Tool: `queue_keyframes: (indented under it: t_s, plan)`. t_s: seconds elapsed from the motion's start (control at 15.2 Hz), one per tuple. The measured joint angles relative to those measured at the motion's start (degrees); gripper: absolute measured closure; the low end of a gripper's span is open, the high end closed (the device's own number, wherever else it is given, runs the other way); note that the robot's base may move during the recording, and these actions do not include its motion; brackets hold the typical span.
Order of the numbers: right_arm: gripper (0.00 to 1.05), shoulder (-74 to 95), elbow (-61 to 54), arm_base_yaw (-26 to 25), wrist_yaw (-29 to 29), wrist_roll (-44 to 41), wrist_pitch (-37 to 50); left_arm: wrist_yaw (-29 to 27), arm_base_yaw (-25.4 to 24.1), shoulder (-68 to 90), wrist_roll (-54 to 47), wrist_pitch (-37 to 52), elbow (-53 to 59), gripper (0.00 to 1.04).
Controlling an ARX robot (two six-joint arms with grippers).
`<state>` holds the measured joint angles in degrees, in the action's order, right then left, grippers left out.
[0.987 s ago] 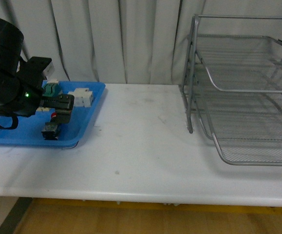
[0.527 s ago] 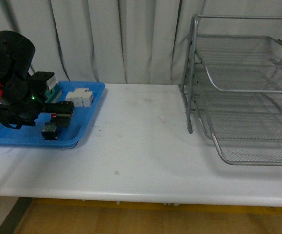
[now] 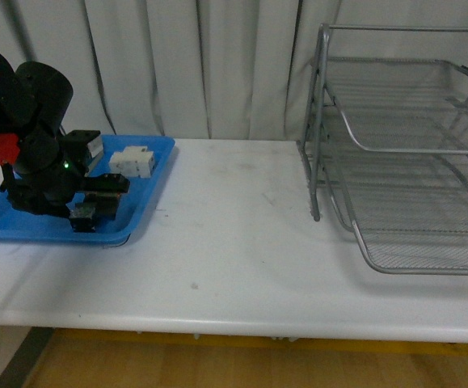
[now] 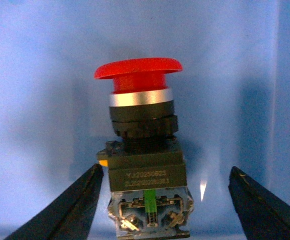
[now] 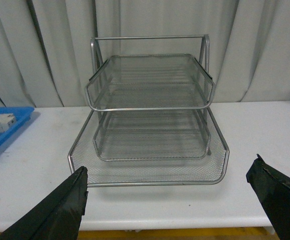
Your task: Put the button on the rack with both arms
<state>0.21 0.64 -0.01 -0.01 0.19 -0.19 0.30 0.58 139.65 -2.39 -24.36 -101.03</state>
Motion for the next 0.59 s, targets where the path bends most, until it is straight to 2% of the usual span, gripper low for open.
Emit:
queue_keyframes:
  t_s: [0.2, 0.26, 0.46, 0.59]
  plan:
    - [0.06, 0.00, 0.00, 0.00, 0.00, 0.00, -0.02, -0.22, 0.28, 0.50, 0.00, 0.02, -0.02, 0.58]
    - [0.06, 0.00, 0.00, 0.00, 0.00, 0.00, -0.02, -0.28, 0.35, 0.50, 0.02, 0.26, -0.04, 0.66]
    - [0.06, 0.00, 0.00, 0.00, 0.00, 0.00, 0.00, 1.01, 0.46, -0.37, -0.07, 2.86, 1.09, 0.68]
    - [0.06, 0.00, 0.00, 0.00, 0.00, 0.00, 0.00, 1.95, 0.74, -5.11, -1.14, 7.17, 6.82, 0.68]
